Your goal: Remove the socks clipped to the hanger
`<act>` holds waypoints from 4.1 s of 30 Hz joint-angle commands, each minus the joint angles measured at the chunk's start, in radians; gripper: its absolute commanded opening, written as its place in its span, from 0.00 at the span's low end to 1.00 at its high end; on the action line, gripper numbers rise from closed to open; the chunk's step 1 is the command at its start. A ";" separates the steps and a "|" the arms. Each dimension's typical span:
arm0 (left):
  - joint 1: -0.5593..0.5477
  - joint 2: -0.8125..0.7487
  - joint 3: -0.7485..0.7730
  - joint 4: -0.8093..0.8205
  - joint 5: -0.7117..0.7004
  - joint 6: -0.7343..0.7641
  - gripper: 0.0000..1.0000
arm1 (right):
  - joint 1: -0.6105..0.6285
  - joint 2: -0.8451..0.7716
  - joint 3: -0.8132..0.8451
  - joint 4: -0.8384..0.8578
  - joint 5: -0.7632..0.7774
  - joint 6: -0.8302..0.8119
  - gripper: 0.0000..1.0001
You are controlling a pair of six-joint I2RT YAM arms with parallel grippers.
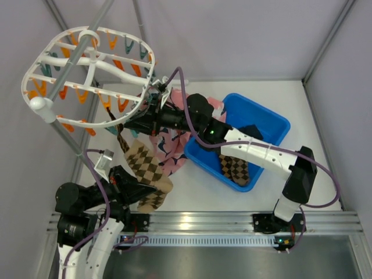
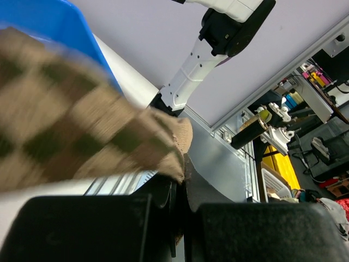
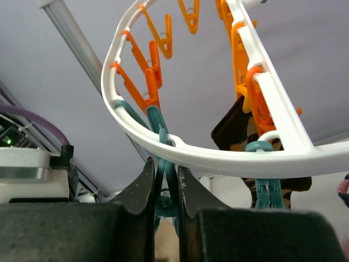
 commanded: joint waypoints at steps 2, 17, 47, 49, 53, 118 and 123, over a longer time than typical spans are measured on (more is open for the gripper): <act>-0.002 -0.009 0.027 0.019 0.017 -0.014 0.00 | 0.019 -0.004 0.014 0.073 0.033 0.012 0.00; -0.002 -0.025 0.021 0.018 -0.037 -0.021 0.00 | 0.019 -0.280 -0.265 -0.163 0.260 -0.020 1.00; -0.002 -0.029 0.001 0.016 -0.236 -0.104 0.00 | 0.182 -0.494 -0.549 -0.059 0.168 0.047 0.39; -0.002 -0.028 -0.002 0.016 -0.239 -0.104 0.00 | 0.182 -0.494 -0.552 -0.033 0.150 0.049 0.37; -0.002 -0.019 -0.002 0.016 -0.231 -0.101 0.00 | 0.183 -0.483 -0.543 -0.005 0.108 0.044 0.00; -0.002 -0.144 -0.120 -0.379 -0.405 -0.003 0.87 | 0.149 -0.425 -0.251 -0.356 0.562 -0.238 0.99; -0.002 -0.144 -0.053 -0.609 -0.530 0.137 0.87 | 0.211 -0.225 -0.068 -0.363 0.581 -0.268 0.99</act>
